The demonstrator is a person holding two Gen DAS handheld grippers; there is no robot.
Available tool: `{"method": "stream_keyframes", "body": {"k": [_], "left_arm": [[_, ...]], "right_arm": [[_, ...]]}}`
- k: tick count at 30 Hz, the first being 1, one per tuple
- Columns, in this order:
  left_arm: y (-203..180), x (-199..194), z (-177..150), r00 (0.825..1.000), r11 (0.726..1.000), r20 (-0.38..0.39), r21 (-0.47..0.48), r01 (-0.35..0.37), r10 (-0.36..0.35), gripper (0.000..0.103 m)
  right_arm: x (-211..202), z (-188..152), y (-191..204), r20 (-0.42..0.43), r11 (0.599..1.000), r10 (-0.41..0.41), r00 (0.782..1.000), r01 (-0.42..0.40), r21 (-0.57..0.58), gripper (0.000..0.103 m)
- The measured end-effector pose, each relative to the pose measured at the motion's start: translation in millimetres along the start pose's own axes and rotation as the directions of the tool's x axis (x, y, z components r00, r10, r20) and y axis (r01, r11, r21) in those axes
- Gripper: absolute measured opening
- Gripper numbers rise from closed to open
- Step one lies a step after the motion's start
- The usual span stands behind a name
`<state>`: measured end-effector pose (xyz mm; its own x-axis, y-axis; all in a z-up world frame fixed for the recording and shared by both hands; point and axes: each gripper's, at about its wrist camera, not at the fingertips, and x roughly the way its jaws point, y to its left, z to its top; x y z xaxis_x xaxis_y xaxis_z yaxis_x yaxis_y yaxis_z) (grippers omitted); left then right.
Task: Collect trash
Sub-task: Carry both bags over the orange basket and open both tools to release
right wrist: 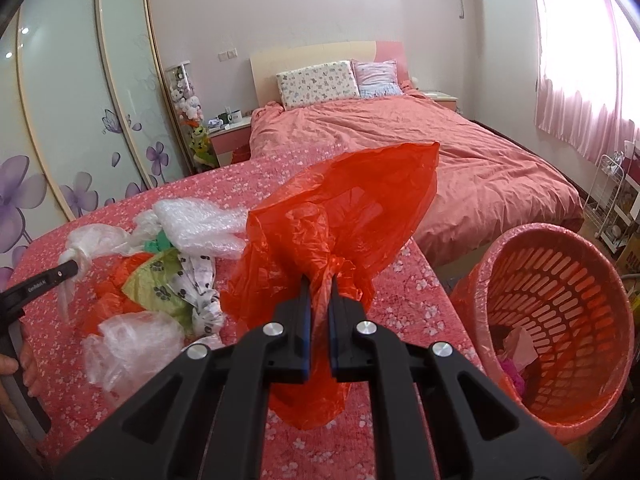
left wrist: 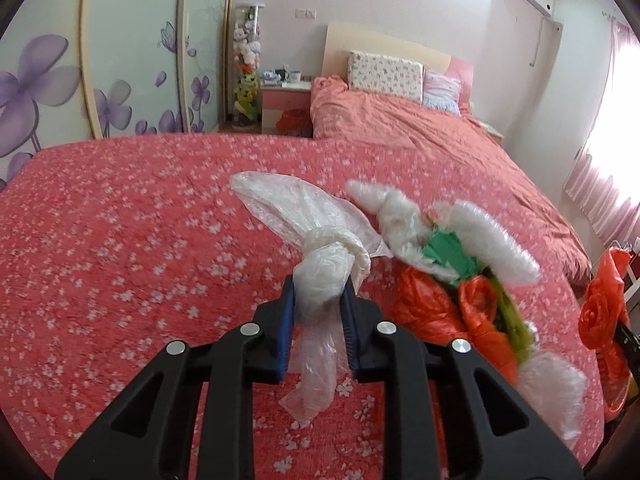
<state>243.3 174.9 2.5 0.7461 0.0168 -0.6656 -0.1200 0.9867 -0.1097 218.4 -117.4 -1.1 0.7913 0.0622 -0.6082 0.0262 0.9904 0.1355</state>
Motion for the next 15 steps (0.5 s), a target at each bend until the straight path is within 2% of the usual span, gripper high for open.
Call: {"method": "stream_keyframes", "body": {"k": [8,15], "left_arm": [[-12,-36,13,0.997,1.000,0.069,0.021,0.022,-0.023,0.022],[-41,-58,14,0.992,0.995,0.093,0.055,0.082,-0.087,0.022]], "right_arm": [[-26,6,-2,0.039,1.000,0.005,0.999,-0.004,-0.008,0.008],[-50,7,-10,0.071,1.000,-0.006,0.997,0.007,-0.008,0.008]]}}
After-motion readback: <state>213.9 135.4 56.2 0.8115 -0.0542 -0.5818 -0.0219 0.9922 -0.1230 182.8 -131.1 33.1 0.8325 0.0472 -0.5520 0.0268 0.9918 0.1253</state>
